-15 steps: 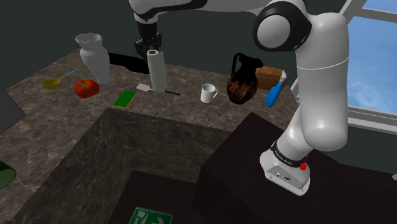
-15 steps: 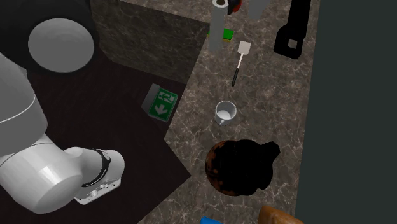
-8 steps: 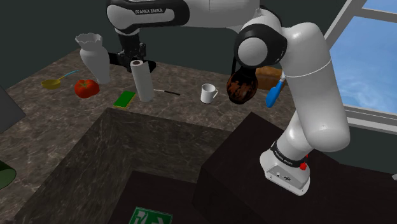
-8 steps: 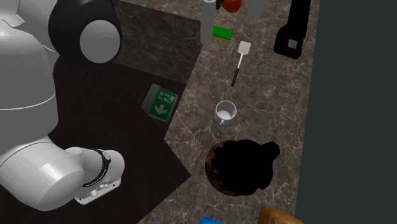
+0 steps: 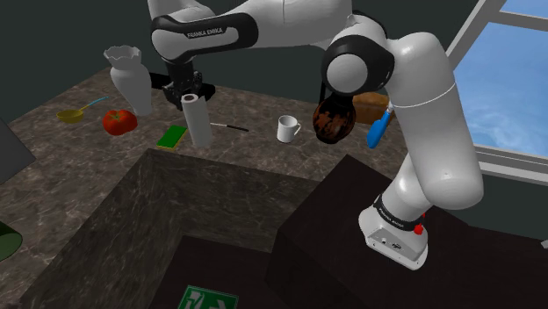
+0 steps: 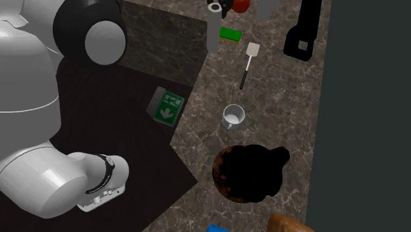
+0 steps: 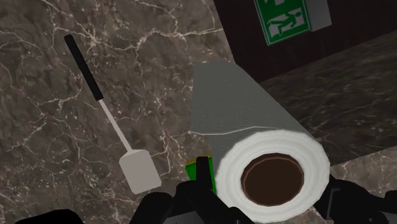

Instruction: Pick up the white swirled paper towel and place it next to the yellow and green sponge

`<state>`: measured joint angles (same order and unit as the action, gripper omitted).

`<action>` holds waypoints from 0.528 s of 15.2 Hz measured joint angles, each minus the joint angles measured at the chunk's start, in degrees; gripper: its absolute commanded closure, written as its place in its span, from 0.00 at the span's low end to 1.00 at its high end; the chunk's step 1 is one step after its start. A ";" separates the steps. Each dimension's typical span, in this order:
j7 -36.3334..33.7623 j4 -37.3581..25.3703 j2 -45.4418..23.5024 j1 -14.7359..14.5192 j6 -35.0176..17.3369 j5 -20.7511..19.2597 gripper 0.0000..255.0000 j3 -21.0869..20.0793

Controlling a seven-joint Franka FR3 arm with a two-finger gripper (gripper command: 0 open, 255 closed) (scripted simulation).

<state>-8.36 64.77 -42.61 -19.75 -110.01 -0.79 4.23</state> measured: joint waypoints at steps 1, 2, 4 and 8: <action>-0.05 0.45 -0.15 -0.02 -0.61 0.00 1.00 0.00; -0.03 0.26 -0.69 0.03 -0.96 0.02 1.00 -0.01; -0.20 2.20 -0.58 -0.09 -2.76 -0.01 1.00 -0.03; -0.25 2.97 -1.63 -0.07 -4.58 0.01 1.00 -0.06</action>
<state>-8.61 67.74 -44.24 -19.82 -114.58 -0.78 4.18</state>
